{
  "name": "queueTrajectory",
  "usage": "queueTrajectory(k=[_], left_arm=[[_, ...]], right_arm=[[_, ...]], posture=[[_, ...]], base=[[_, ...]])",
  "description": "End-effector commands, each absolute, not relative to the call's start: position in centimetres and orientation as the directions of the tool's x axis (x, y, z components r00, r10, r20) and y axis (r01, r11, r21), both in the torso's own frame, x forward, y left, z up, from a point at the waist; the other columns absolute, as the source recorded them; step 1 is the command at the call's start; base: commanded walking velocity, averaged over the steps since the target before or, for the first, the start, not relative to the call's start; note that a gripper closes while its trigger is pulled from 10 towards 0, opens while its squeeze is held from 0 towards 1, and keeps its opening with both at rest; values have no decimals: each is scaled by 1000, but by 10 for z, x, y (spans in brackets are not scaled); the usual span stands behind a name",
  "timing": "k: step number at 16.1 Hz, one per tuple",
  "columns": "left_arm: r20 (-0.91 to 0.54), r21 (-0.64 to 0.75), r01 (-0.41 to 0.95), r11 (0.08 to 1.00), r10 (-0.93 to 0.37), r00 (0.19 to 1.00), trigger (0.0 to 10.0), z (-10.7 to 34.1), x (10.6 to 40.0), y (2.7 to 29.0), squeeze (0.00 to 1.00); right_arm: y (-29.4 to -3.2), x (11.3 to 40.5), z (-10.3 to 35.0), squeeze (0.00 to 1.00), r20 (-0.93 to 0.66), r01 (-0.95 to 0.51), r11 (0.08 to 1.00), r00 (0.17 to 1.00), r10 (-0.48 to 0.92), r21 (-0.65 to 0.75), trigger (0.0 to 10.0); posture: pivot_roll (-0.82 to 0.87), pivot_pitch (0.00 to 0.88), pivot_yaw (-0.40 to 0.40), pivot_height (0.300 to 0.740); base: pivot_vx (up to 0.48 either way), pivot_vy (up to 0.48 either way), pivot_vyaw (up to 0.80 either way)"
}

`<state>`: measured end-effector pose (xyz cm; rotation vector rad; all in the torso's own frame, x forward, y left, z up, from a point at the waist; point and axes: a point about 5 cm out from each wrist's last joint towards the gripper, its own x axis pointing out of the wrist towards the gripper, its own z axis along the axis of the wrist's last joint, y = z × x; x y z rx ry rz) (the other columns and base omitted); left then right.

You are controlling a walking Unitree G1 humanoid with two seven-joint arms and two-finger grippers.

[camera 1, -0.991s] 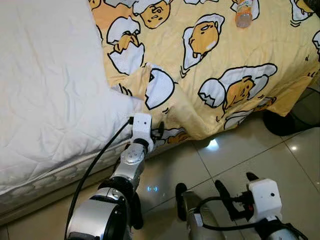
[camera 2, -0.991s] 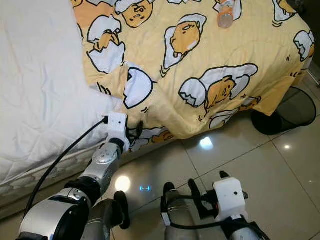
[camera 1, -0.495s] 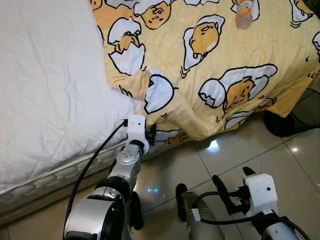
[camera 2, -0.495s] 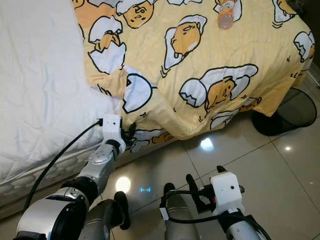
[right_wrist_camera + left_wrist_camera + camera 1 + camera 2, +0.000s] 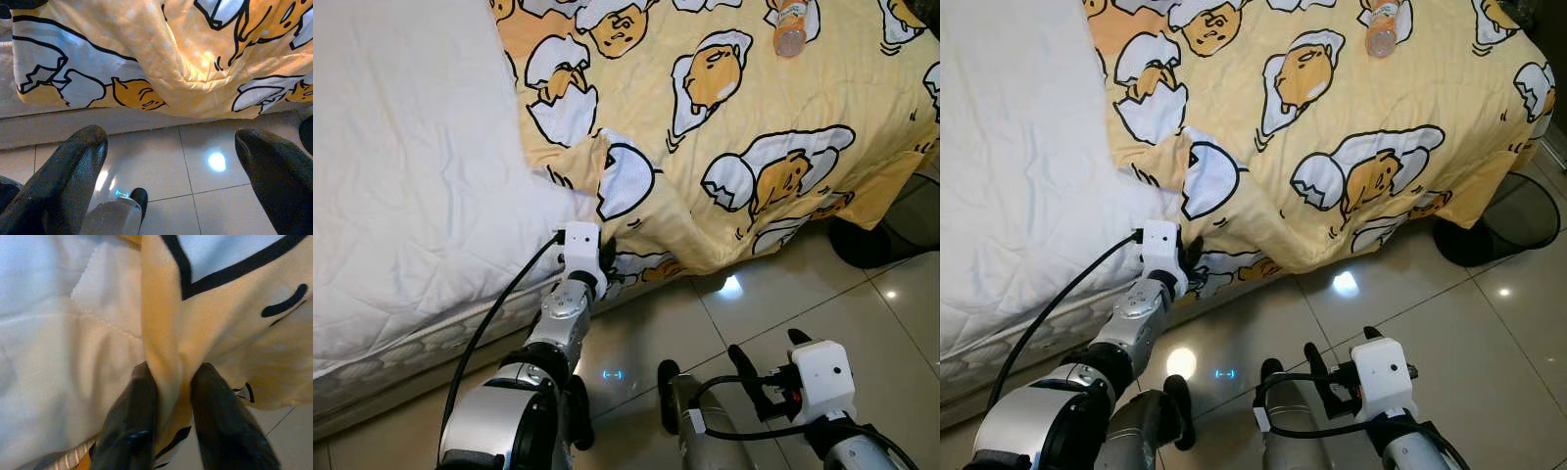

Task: Clean up the room

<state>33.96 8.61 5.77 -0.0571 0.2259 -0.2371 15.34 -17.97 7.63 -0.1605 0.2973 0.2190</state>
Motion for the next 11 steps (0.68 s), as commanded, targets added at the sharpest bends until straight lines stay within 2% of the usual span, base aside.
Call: queueTrajectory(k=[1,3,4,5,11], left_arm=[[-254,-68,243,968,-252,934,0,51,336,85,0],[-256,-62,242,968,-249,934,0,51,336,87,0],[-267,-57,244,968,-250,931,5725,50,336,88,0],[-276,-53,254,966,-258,926,10000,49,336,89,0],[-256,14,358,934,-342,904,10000,45,330,99,0]], right_arm=[[-181,148,70,0,-348,-233,966,920,181,-112,10000],[-181,149,69,0,-350,-233,966,919,181,-111,10000],[-181,150,69,0,-350,-233,966,919,182,-111,10000],[-180,151,68,0,-349,-234,966,919,183,-109,10000],[-176,156,66,0,-349,-245,964,917,195,-103,10000]], posture=[[-370,337,-22,740],[-364,336,-24,740],[-361,335,-24,740],[-356,335,-23,740],[-335,330,-20,740]], base=[[0,0,0],[0,0,0],[0,0,0],[0,0,0],[0,0,0]])
